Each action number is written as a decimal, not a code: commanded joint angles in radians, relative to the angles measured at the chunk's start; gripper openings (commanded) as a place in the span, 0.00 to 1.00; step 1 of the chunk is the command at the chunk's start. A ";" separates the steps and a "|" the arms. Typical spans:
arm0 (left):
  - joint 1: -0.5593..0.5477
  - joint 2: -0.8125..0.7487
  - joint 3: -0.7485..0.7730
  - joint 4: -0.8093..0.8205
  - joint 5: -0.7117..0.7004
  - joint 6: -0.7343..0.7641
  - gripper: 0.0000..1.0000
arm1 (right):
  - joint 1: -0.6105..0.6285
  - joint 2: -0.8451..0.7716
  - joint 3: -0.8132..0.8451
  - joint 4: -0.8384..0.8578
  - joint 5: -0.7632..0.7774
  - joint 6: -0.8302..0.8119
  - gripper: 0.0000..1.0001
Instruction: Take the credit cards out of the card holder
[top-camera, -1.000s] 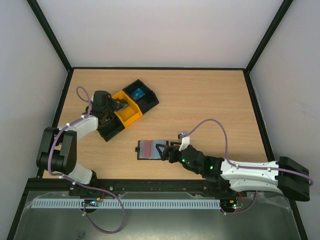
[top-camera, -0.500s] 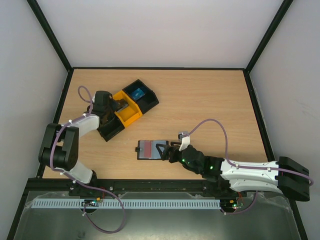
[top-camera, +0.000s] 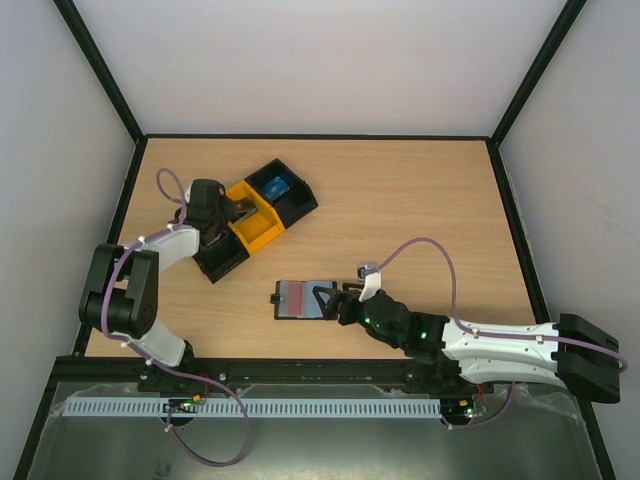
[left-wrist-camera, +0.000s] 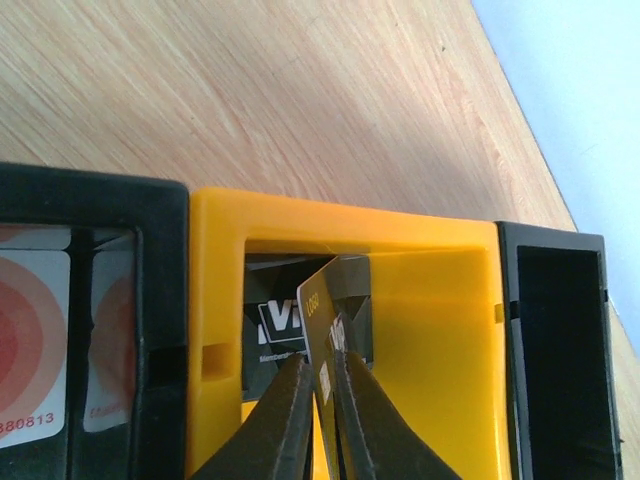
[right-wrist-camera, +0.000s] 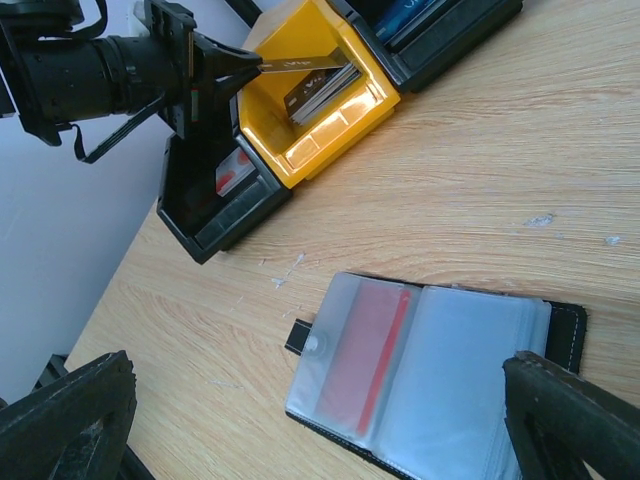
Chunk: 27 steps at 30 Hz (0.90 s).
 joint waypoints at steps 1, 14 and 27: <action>0.004 0.004 0.047 -0.023 -0.023 0.022 0.12 | 0.000 -0.017 0.015 -0.019 0.029 0.015 0.98; 0.004 -0.042 0.062 -0.063 -0.015 0.033 0.31 | 0.000 -0.015 0.014 -0.020 0.041 0.024 0.98; 0.005 -0.177 0.103 -0.276 0.138 0.200 0.88 | 0.000 -0.002 0.040 -0.099 0.076 0.072 0.98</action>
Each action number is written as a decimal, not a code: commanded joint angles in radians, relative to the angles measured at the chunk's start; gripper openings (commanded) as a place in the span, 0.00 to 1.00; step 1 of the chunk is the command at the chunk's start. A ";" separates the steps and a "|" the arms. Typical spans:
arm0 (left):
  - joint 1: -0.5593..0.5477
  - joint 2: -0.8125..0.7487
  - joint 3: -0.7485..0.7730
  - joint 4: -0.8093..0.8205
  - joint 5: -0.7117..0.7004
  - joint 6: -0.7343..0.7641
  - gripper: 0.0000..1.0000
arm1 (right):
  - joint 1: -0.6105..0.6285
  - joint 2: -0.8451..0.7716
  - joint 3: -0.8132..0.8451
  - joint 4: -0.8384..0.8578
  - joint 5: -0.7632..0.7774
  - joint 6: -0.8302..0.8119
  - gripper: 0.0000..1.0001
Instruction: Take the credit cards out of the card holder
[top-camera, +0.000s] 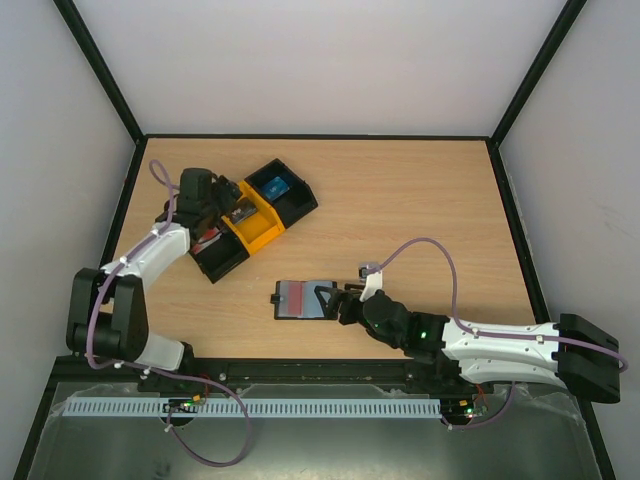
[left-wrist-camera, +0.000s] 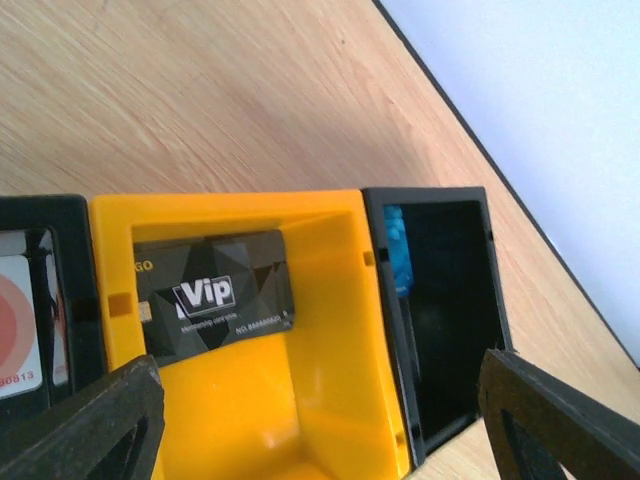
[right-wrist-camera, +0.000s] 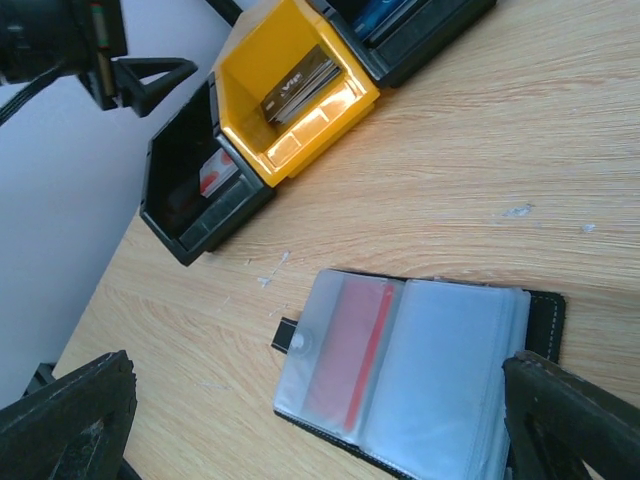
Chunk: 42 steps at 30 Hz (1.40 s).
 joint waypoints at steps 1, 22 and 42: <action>0.004 -0.055 0.022 -0.129 0.097 0.117 0.90 | 0.000 -0.003 0.039 -0.082 0.075 0.049 0.98; -0.095 -0.386 -0.273 -0.185 0.482 0.342 0.84 | 0.000 0.084 0.051 -0.069 0.044 0.069 0.70; -0.263 -0.454 -0.514 0.051 0.583 0.232 0.77 | 0.000 0.398 0.136 0.030 -0.007 0.117 0.32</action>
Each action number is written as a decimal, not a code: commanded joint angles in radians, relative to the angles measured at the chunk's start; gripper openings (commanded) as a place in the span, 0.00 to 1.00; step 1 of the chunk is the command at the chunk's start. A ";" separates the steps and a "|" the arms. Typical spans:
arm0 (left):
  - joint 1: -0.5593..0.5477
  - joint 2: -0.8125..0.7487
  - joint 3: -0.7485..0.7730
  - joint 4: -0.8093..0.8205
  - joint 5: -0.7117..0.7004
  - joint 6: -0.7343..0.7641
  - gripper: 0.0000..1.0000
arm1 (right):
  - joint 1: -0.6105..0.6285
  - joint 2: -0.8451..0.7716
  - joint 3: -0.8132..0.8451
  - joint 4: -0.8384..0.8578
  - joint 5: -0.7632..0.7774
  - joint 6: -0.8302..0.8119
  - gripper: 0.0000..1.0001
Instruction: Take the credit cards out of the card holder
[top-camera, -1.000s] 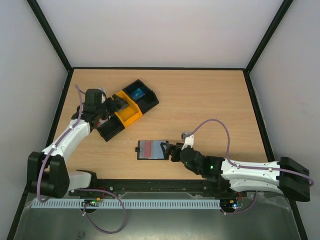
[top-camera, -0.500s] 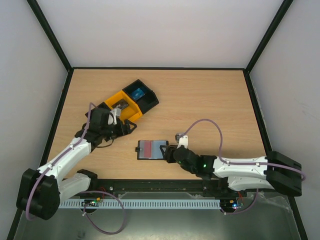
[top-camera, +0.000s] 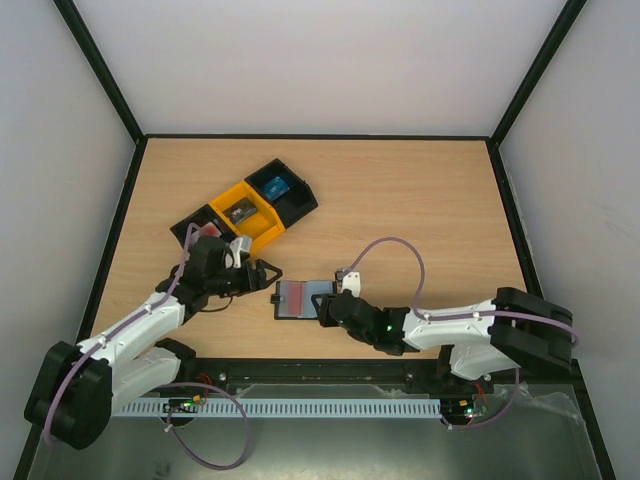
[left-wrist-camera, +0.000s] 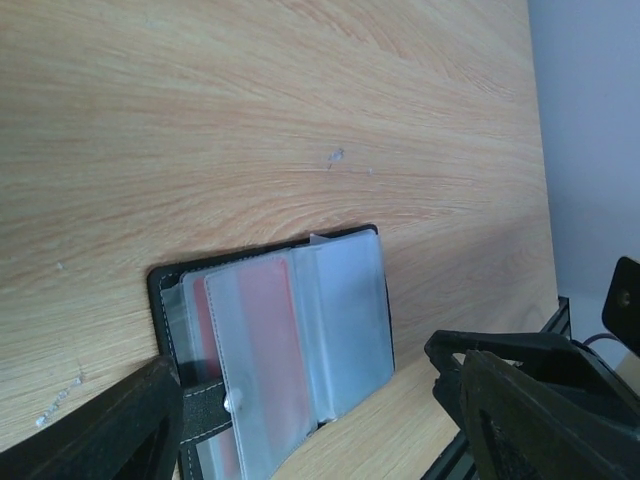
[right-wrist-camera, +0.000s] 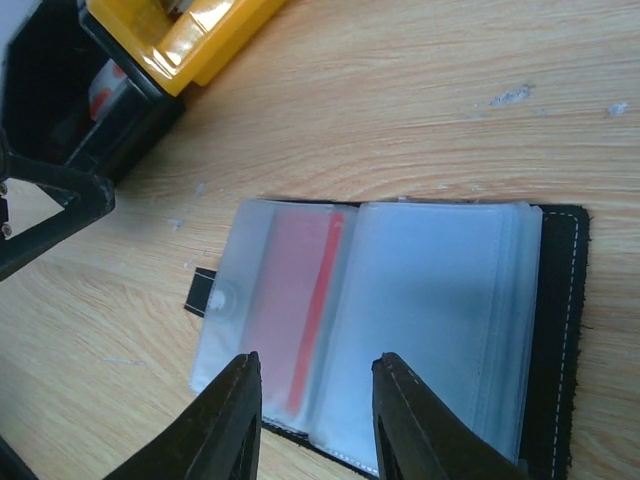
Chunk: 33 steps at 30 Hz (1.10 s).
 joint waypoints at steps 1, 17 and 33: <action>-0.012 0.035 -0.023 0.082 0.030 -0.021 0.76 | 0.000 0.056 0.030 0.010 0.022 0.017 0.32; -0.065 0.195 -0.049 0.217 0.007 -0.045 0.75 | 0.000 0.197 0.009 0.091 -0.068 0.058 0.28; -0.068 0.314 -0.051 0.309 0.055 -0.078 0.75 | 0.000 0.194 0.015 0.064 -0.065 0.059 0.28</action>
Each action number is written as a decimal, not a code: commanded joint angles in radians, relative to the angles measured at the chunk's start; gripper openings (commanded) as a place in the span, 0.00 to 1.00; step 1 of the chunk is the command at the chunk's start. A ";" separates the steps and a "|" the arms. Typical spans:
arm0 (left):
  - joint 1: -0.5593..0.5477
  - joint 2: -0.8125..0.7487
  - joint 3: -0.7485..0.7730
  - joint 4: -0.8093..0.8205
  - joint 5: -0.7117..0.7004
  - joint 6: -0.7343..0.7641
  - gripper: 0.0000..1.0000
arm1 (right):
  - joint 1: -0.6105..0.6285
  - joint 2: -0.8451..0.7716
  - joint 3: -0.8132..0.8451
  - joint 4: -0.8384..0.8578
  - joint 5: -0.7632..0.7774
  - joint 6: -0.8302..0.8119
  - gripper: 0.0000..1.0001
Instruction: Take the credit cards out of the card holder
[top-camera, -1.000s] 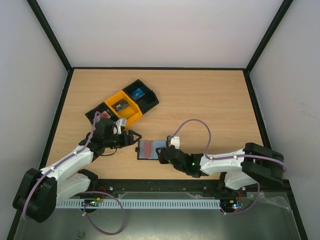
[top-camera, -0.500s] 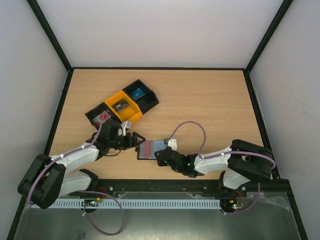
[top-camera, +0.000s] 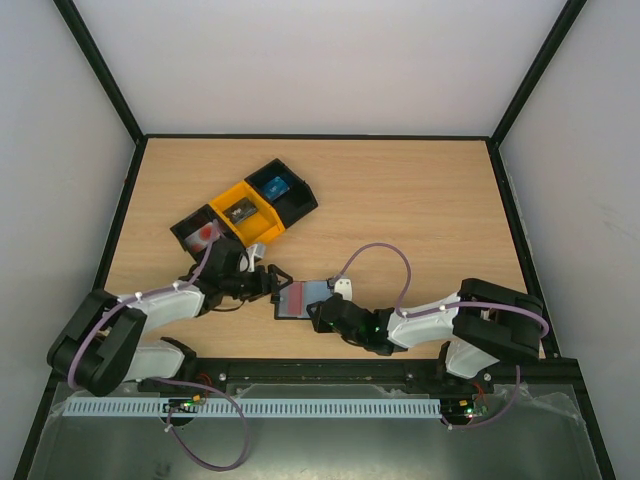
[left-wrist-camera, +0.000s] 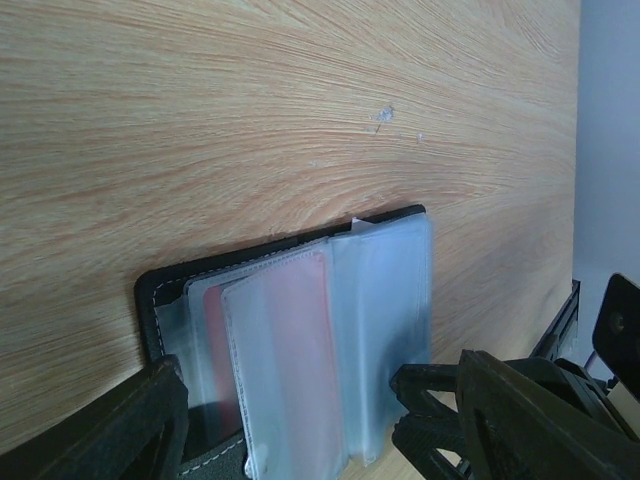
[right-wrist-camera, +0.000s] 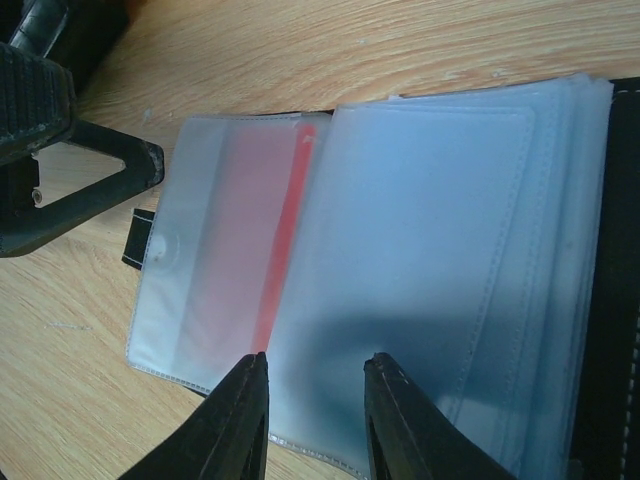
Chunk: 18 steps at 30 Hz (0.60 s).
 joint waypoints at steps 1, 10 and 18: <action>-0.005 0.021 -0.010 0.050 0.030 -0.014 0.75 | 0.000 -0.014 0.006 -0.046 0.035 0.005 0.28; -0.007 0.054 -0.012 0.091 0.047 -0.033 0.74 | 0.000 -0.062 0.017 -0.142 0.125 -0.017 0.28; -0.011 0.077 -0.008 0.120 0.062 -0.049 0.74 | 0.000 -0.045 -0.005 -0.131 0.122 -0.002 0.27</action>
